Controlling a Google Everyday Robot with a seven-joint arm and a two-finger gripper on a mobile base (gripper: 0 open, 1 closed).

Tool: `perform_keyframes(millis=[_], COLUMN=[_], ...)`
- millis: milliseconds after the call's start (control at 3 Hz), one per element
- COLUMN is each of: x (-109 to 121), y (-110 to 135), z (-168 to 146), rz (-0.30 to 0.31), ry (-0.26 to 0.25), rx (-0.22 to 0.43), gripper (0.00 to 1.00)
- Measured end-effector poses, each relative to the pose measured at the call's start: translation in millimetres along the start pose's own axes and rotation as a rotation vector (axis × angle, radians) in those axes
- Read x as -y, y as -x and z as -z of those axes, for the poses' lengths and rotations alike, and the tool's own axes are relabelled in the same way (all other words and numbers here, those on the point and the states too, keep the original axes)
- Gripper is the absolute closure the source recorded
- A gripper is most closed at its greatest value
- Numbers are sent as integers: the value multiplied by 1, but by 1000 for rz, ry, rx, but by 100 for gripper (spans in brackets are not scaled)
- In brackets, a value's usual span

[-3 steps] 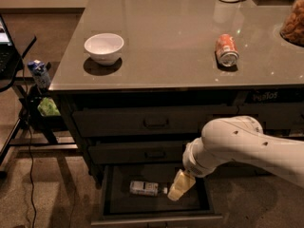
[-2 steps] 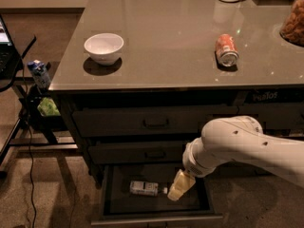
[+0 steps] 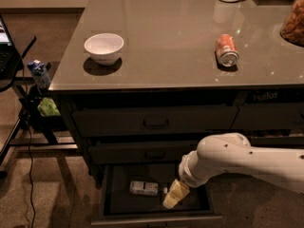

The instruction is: Pick blue plastic bottle from bottom drawer and place on counter

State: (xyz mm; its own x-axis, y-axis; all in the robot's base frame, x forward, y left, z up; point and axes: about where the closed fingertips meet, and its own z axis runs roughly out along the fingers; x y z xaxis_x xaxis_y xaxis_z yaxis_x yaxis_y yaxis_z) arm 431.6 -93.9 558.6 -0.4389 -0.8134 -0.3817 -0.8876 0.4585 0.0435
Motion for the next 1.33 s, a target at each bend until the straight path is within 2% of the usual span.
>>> perform_keyframes(millis=[333, 667, 1000, 1333], x=[10, 10, 11, 19], y=[-2, -2, -8, -12], z=[-49, -49, -64, -85], rz=[-40, -41, -49, -83], ry=[-7, -7, 3, 34], rx=[40, 40, 59, 110], gripper=[0, 0, 0, 0])
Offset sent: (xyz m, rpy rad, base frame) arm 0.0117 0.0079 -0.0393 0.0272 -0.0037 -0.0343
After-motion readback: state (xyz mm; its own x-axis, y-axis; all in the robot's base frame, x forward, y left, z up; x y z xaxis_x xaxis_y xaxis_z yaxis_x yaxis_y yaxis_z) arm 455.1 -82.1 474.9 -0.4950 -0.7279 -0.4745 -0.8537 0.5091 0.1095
